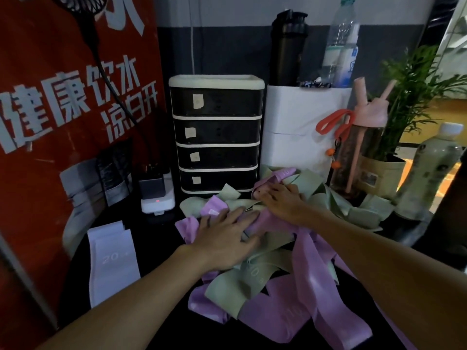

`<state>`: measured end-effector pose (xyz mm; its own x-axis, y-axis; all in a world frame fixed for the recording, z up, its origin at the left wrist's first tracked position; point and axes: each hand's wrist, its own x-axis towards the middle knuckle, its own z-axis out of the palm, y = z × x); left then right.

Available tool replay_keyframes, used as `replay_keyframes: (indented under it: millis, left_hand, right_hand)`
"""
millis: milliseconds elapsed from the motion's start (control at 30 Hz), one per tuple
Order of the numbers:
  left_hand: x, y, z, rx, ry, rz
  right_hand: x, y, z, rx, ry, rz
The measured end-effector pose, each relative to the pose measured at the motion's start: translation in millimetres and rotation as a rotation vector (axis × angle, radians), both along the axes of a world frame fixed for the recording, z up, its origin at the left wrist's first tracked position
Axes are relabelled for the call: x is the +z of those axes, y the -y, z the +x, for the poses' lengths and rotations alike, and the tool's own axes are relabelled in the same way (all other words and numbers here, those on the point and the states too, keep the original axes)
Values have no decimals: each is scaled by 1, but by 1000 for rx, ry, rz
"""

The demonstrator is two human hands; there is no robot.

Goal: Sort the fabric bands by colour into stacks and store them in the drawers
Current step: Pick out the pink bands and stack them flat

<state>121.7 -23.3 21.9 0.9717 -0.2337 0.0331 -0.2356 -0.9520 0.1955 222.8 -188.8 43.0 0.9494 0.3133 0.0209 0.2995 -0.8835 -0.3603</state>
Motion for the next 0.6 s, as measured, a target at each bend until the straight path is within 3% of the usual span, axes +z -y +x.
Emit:
replay_keyframes:
  millis: [200, 367, 600]
  left_hand:
    - [-3, 0, 3, 10, -8, -16]
    - [-1, -2, 5, 11, 34, -58]
    - [51, 8, -10, 15, 143, -126]
  right_hand:
    - [-4, 2, 5, 6, 63, 17]
    - [4, 13, 2, 72, 228, 167]
    - [70, 29, -43, 92, 364, 517]
